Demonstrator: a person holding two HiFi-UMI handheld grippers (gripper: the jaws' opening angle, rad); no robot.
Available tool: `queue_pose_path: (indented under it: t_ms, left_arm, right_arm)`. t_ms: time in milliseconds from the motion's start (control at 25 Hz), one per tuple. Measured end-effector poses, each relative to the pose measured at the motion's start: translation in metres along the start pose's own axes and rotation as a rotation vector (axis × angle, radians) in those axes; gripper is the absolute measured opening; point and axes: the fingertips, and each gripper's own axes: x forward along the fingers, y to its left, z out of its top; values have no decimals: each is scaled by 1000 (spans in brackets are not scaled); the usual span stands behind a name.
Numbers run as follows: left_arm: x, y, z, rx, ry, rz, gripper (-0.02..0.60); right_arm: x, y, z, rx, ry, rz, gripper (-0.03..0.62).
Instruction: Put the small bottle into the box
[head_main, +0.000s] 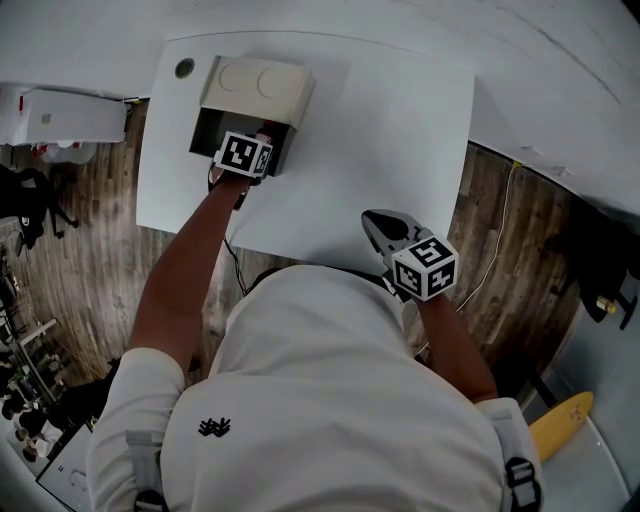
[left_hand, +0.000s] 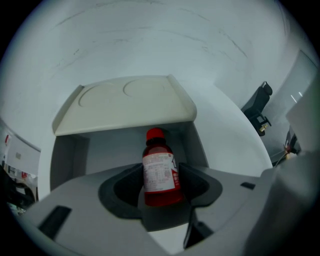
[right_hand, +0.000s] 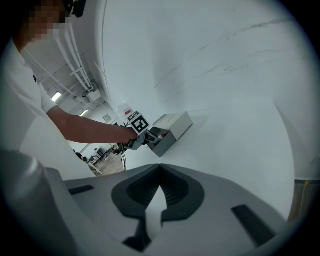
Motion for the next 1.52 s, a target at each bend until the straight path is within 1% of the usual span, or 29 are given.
queue_pose_path:
  t_ms: [280, 440, 680, 800, 1080, 1200, 1360, 1520]
  left_arm:
    - [2, 0, -6, 31, 76, 5, 230]
    - [5, 0, -9, 52, 114, 26, 230]
    - [5, 1, -8, 48, 115, 34, 235]
    - [4, 2, -7, 44, 106, 38, 252]
    - [-6, 2, -2, 41, 74, 37, 273]
    - [-13, 0, -1, 24, 46, 27, 282]
    - [-30, 0, -4, -14, -24, 11, 285]
    - [-55, 1, -12, -69, -121, -11, 287]
  right_arm:
    - [3, -1, -2, 16, 5, 3, 6]
    - [5, -3, 0, 20, 5, 7, 6]
    - [7, -4, -2, 22, 10, 10, 6]
    - [7, -3, -2, 23, 10, 9, 6]
    - [8, -1, -1, 18, 14, 13, 6]
    - [11, 3, 0, 3, 19, 26, 6]
    - [17, 13, 0, -25, 34, 45, 6]
    - [24, 26, 1, -66, 50, 67, 6]
